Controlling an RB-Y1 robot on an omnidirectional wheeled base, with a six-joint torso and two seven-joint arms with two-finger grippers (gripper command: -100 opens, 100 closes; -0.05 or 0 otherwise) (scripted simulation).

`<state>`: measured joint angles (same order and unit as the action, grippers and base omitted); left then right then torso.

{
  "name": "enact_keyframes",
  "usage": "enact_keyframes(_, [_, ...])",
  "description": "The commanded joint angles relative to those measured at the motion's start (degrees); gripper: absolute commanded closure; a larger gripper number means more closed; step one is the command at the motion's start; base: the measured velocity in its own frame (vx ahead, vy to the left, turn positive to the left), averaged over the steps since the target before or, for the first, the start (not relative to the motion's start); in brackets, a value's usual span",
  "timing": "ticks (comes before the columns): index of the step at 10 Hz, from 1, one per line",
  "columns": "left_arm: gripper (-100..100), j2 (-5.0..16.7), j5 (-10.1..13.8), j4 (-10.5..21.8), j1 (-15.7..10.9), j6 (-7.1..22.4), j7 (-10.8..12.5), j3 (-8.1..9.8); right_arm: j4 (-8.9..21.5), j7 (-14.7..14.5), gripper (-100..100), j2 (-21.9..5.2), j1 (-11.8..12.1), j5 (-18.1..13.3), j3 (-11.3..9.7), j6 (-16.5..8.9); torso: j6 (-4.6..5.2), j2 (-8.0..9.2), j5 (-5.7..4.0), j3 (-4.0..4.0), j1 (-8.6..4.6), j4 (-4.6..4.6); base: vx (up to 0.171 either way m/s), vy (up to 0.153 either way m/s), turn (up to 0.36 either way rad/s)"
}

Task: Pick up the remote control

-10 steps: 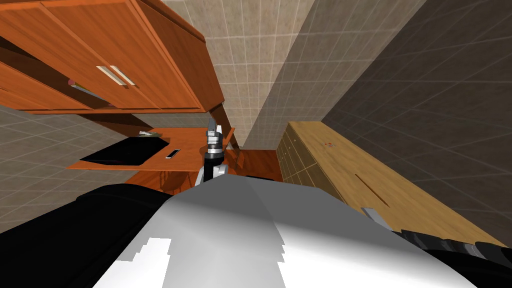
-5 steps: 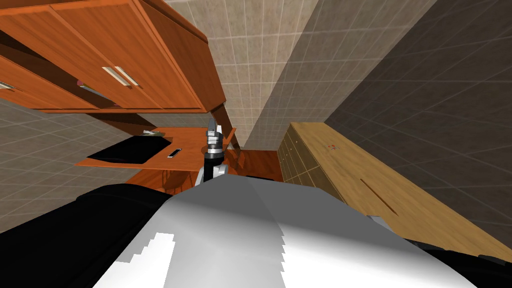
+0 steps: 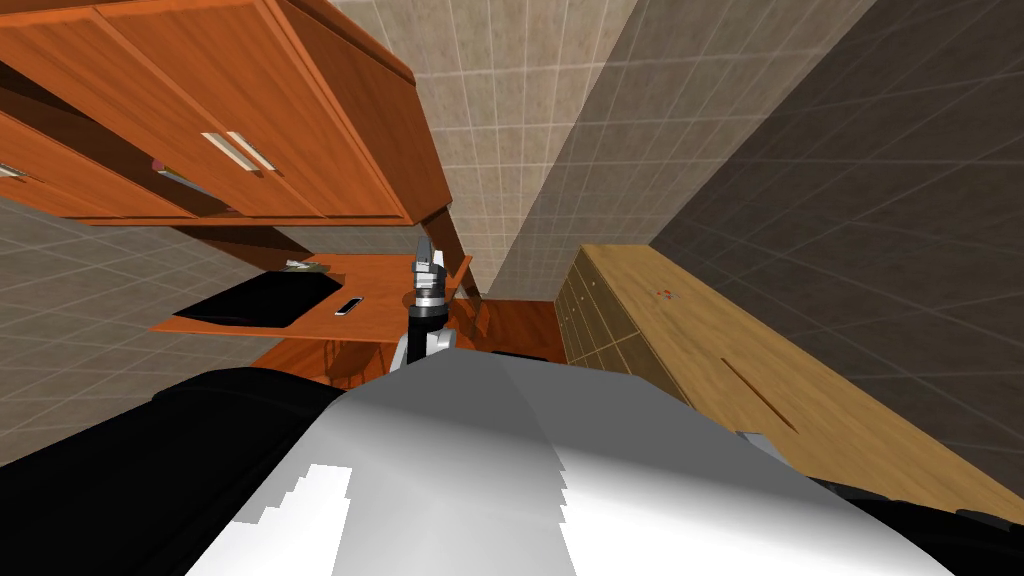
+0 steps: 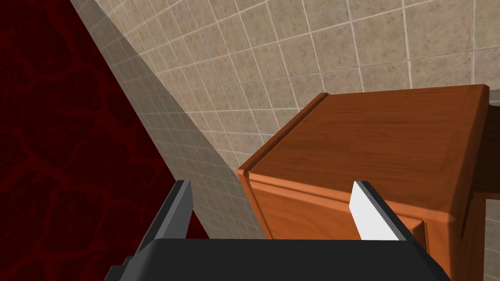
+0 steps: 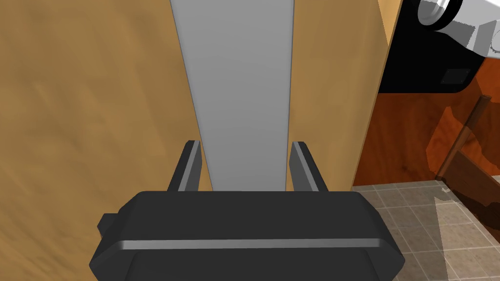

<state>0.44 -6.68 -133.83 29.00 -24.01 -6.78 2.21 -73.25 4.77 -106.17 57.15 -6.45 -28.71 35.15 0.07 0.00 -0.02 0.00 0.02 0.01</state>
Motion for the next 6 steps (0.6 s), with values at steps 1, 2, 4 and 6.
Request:
enact_keyframes(1, [0,0.0,0.0,0.0,0.0,0.0,0.0,0.0,0.0,0.0,0,0.0,0.0,0.0,0.0,0.0,0.0,0.0,0.0,0.0,0.0,0.0,0.0,0.0,0.0])
enact_keyframes(2, [0,0.0,0.0,0.0,0.0,0.0,0.0,0.0,0.4,1.2,100,-1.6,-0.4,-0.2,0.3,1.3,0.0,0.0,0.0,0.0,0.01,0.0,-0.03,0.002,-0.082])
enact_keyframes(4, [0,0.0,0.0,0.0,0.0,0.0,0.0,0.0,0.1,1.9,100,-4.5,-0.3,0.9,0.8,2.6,0.06,0.16,0.04,0.09,0.06,0.03,-0.048,0.006,-0.093])
enact_keyframes(6, [0,0.0,0.0,0.0,0.0,0.0,0.0,0.0,0.1,0.8,0,-3.8,0.2,1.5,0.6,2.1,0.04,0.12,0.02,0.08,0.06,0.03,-0.01,0.002,-0.007])
